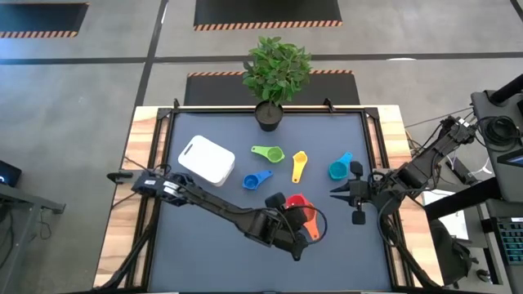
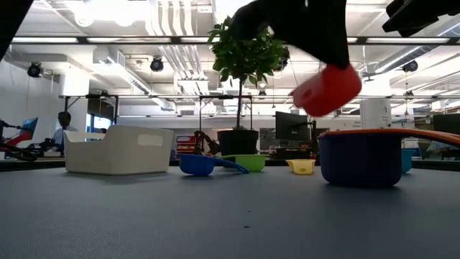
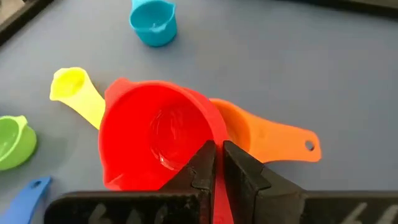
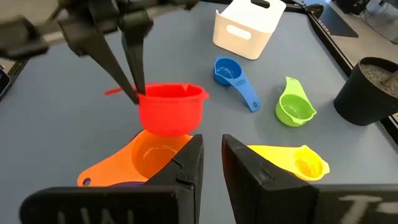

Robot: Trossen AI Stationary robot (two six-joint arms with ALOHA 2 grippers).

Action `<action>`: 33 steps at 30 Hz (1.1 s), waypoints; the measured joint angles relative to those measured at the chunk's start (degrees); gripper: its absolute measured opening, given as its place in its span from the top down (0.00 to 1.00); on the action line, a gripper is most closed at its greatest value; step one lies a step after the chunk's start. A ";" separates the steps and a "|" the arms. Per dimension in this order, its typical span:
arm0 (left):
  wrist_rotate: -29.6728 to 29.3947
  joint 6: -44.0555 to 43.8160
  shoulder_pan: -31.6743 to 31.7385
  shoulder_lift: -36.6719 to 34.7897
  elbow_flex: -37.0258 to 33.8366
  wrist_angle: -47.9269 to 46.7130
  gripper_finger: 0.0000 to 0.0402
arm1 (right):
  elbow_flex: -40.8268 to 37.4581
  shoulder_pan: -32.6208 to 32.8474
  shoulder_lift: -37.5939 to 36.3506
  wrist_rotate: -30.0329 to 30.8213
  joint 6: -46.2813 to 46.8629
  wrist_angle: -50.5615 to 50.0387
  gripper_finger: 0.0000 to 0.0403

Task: Nest measuring cups in basket
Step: Stack the red measuring cup on the orange measuring cup

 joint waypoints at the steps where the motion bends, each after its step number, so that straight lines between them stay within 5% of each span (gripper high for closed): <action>1: 0.15 0.25 0.07 0.07 -0.13 -0.20 0.98 | 0.00 0.00 0.00 0.00 0.00 0.02 0.88; 21: 7.77 6.65 1.79 2.69 -0.26 6.21 0.96 | 0.00 -0.02 0.11 1.44 -0.04 -0.07 0.88; 33: 6.42 10.55 1.72 2.30 -0.04 6.24 0.72 | -0.02 -0.02 0.11 1.44 0.16 -0.07 0.88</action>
